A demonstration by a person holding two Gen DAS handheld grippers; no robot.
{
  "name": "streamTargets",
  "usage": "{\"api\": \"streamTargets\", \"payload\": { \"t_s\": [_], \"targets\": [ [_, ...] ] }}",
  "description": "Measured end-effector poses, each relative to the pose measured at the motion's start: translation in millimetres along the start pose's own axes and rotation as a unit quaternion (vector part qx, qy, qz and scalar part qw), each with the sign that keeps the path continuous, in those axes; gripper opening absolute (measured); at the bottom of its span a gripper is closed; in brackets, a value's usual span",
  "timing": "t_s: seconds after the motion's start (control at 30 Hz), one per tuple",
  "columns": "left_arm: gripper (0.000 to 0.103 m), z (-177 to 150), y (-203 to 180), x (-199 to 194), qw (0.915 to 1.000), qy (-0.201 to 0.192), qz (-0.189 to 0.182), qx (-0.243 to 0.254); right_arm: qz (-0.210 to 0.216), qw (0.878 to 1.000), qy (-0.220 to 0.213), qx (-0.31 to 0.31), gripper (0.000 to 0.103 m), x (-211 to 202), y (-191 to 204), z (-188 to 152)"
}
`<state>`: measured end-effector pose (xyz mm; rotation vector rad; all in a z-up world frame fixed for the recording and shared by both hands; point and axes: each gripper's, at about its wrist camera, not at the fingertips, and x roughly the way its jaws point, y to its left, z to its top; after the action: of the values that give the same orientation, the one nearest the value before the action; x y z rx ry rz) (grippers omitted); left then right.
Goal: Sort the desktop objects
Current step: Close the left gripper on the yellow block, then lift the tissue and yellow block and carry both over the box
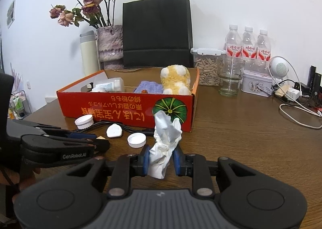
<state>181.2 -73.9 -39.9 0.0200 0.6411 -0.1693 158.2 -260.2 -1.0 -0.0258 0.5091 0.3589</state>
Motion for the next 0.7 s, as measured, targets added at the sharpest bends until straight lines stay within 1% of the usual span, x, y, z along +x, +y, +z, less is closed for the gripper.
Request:
{"api": "streamTargets", "payload": {
  "t_s": [0.23, 0.33, 0.43, 0.57, 0.7],
  "targets": [
    [0.022, 0, 1, -1, 0.9999, -0.005, 0.006, -0.007, -0.005, 1.000, -0.007, -0.001, 0.023, -2, 1, 0],
    [0.022, 1, 1, -7, 0.9998, -0.015, 0.008, -0.009, -0.005, 1.000, -0.012, 0.001, 0.023, -4, 2, 0],
    [0.022, 4, 1, -16, 0.9994, -0.031, 0.011, -0.011, -0.008, 1.000, -0.026, 0.008, 0.023, -8, 3, 2],
    [0.022, 13, 3, -33, 0.9979, -0.062, 0.011, -0.012, 0.000, 0.998, -0.051, 0.023, 0.023, -17, 8, 9],
    [0.022, 28, 13, -48, 0.9952, -0.093, 0.012, -0.028, 0.010, 0.997, -0.074, 0.028, 0.023, -21, 18, 21]
  ]
}}
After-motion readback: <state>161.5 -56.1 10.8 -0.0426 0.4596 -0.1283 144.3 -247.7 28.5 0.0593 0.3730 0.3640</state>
